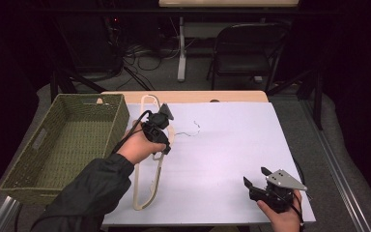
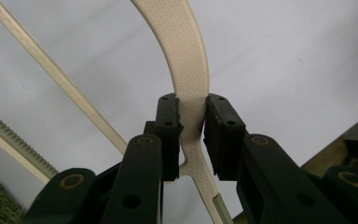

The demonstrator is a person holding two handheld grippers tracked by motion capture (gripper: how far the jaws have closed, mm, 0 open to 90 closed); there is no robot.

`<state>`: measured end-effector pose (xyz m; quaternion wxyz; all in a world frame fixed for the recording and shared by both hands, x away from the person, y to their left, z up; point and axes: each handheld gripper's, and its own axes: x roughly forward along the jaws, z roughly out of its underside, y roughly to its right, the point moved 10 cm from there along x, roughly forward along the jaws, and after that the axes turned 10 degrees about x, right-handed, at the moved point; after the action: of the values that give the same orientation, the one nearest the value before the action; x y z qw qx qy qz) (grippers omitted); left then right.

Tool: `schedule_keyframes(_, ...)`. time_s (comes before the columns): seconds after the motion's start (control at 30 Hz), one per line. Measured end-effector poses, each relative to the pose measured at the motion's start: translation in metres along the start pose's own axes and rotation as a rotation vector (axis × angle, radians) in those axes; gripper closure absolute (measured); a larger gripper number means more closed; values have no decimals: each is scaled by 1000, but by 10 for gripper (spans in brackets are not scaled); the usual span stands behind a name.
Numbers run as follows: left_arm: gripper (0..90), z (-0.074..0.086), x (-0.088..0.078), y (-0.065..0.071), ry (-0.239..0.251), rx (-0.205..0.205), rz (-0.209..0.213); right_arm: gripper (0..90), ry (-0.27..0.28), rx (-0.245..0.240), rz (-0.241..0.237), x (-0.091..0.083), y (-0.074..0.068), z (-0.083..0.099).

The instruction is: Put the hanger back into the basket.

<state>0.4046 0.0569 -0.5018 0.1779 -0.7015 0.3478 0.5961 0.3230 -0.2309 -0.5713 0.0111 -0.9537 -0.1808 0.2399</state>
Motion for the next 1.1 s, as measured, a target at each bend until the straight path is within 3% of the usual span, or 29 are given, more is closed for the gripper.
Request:
schedule_keyframes(0.4,760,-1,-44,-17,103,-42,44,284,0,-7,-1,1,0,0)
schedule_keyframes(0.8,759,5,-77,-35,188,-75,52,284,-5,-6,-1,1,-1,1)
schedule_keyframes(1.1,759,19,-92,-56,205,-124,35,284,-2,-3,1,1,-1,1)
